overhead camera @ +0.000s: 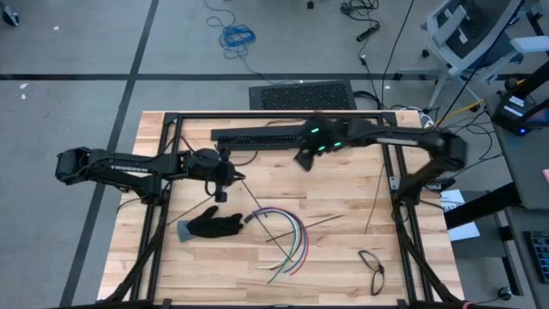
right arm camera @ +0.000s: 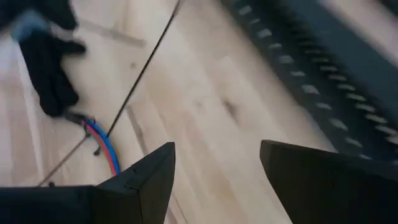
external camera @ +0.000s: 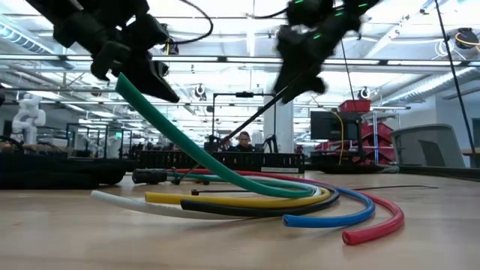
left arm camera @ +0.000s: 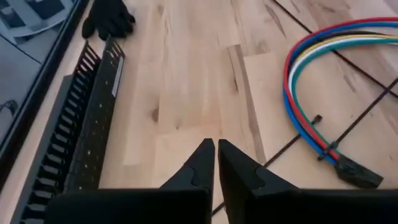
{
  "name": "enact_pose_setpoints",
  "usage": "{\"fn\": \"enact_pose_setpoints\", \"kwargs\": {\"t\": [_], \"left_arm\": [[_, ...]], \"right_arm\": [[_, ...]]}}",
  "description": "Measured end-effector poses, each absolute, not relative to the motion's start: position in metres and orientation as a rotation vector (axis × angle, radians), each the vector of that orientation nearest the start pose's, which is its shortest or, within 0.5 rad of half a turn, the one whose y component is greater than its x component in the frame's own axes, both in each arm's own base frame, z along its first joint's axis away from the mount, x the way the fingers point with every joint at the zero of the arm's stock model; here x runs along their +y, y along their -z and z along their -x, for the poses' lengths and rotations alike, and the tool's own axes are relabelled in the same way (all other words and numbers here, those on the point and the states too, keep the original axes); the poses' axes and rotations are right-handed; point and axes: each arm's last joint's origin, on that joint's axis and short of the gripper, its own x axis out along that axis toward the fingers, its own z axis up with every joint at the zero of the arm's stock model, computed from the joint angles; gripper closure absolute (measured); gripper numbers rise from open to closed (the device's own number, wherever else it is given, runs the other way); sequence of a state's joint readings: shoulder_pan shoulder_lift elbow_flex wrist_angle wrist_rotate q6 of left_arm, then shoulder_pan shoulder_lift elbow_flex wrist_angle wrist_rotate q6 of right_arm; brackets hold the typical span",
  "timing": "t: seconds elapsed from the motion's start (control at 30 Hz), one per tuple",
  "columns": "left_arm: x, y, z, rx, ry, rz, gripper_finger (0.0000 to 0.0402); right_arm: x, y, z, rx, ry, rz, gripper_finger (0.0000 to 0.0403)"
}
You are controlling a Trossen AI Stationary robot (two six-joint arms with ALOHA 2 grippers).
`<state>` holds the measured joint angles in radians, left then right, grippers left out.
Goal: Ziptie cables
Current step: Wrap the cable wires using a zip tie
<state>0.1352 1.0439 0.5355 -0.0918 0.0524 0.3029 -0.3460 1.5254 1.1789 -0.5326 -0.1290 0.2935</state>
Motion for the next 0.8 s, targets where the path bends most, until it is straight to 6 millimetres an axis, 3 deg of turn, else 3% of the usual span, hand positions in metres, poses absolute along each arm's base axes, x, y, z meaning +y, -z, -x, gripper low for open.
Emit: {"fn": "enact_pose_setpoints", "kwargs": {"t": [0.17, 0.3, 0.43, 0.6, 0.8], "left_arm": [[0.027, -0.243, -0.224, 0.507, 0.026, -0.301, 0.0352], [0.028, -0.256, -0.244, 0.521, 0.075, -0.286, 0.0319], [0.022, -0.244, -0.266, 0.716, 0.239, -0.236, 0.028], [0.008, -0.23, -0.29, 0.859, 0.394, -0.362, 0.0242], [0.002, -0.21, -0.283, 1.015, 0.508, -0.506, 0.0235]], "right_arm": [[-0.1, -0.281, -0.237, 0.577, 0.445, -0.627, 0.0172], [-0.083, -0.272, -0.214, 0.424, 0.43, -0.754, 0.0172], [-0.065, -0.265, -0.216, 0.378, 0.347, -0.777, 0.0172], [-0.046, -0.264, -0.225, 0.402, 0.268, -0.754, 0.0172], [-0.017, -0.26, -0.232, 0.442, 0.222, -0.745, 0.0172]]}}
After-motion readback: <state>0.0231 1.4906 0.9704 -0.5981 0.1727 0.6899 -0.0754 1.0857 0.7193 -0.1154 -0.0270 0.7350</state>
